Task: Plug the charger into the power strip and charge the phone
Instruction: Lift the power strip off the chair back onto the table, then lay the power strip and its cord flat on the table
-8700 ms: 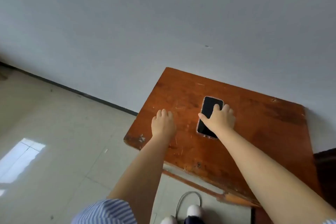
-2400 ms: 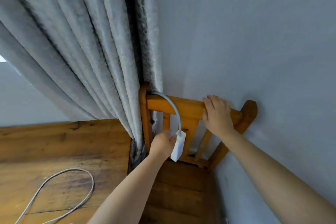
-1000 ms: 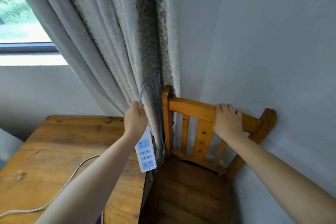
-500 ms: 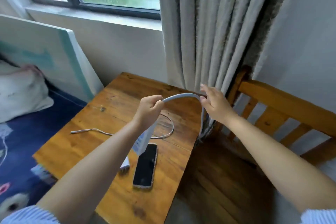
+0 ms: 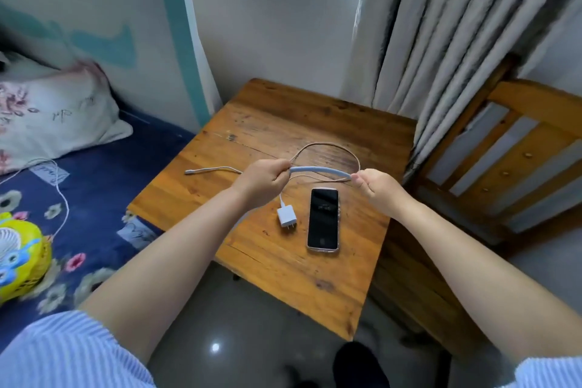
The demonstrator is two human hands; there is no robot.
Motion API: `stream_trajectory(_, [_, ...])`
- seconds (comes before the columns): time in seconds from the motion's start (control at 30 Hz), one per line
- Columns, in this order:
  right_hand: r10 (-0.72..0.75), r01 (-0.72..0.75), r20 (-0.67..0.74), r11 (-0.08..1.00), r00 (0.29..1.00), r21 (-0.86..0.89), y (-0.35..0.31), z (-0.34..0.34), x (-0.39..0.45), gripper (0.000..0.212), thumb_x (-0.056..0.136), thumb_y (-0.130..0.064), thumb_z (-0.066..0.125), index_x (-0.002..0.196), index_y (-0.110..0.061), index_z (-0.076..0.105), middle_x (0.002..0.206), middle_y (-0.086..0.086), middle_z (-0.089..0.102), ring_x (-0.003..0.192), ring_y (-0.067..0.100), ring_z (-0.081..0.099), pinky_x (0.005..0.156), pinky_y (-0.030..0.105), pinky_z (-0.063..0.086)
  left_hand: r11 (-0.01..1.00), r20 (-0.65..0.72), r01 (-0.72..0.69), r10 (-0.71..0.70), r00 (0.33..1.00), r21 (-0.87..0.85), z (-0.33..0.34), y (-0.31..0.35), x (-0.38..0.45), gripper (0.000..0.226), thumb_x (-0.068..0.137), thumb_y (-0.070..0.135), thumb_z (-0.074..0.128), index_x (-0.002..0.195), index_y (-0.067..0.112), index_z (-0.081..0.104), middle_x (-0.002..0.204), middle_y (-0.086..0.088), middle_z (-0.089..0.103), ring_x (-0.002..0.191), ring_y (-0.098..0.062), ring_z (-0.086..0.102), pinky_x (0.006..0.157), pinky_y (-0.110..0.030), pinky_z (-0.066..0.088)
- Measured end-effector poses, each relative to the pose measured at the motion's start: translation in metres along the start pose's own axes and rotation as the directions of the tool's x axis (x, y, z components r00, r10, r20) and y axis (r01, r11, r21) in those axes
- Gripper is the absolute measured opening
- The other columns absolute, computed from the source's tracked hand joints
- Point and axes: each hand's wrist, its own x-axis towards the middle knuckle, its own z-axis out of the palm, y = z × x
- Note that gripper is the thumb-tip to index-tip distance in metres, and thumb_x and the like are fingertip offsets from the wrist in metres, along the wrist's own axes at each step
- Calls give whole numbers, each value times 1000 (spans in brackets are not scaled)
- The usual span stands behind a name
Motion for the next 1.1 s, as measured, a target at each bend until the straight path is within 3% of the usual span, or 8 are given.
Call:
stream_trajectory(0.1, [38,-33,84,998,996,-62,-12,24,-5,44,98,-32,27,109,-5,60,109,16,65,99,30,57,82,38,47,987,66,-31,20,998,158,0,-19,-14,24,96,16,39,97,-2,56,96,-22,63,84,-32,54,65,-34,38])
stream_trajectory(0.27, [99,-77,129,983,987,-165,-28,50,10,40,98,-34,28,94,-8,59,102,15,66,87,26,57,72,37,47,947,123,-37,-3,992,320,-5,-43,-16,21,95,14,39,106,6,55,106,-16,63,93,-31,56,76,-38,47])
stream_trajectory(0.37, [135,-99,156,971,979,-218,-40,61,30,43,98,-34,27,104,-7,60,101,15,67,90,29,60,74,40,50,909,134,-3,-58,989,417,-11,-55,-8,20,91,7,43,107,9,55,109,-13,62,96,-28,57,82,-38,51])
stream_trajectory(0.43, [142,-99,165,965,976,-244,-45,68,42,43,99,-33,26,111,-7,58,102,16,67,91,31,61,66,36,46,881,141,14,-91,986,472,-13,-61,-1,23,90,4,45,110,10,54,110,-12,61,98,-27,57,84,-39,54])
stream_trajectory(0.53, [155,-117,119,953,981,-280,-47,79,64,43,99,-33,24,111,-6,56,103,17,65,91,32,60,62,32,38,850,127,4,-83,988,527,-18,-70,14,26,88,1,45,111,10,53,111,-12,61,98,-27,57,82,-37,52])
stream_trajectory(0.6, [191,-159,74,937,979,-310,-47,84,69,45,99,-34,24,107,-5,57,105,17,64,93,33,59,64,34,41,845,133,-14,-68,989,535,-18,-72,19,28,88,0,45,113,9,52,111,-12,61,99,-27,57,82,-37,51])
stream_trajectory(0.8, [294,-293,-52,891,954,-346,-60,111,97,44,98,-35,25,111,-10,58,114,14,62,108,32,54,87,43,44,866,233,-80,-43,971,494,-26,-115,46,29,89,-2,41,115,7,50,112,-15,59,100,-31,57,80,-39,50])
stream_trajectory(1.1, [516,-561,-220,766,828,-313,-95,137,134,41,98,-35,28,115,-12,58,112,11,62,105,28,54,88,41,44,785,354,-356,186,917,508,-46,-176,106,25,88,-5,40,107,6,51,107,-15,59,95,-32,54,68,-37,41])
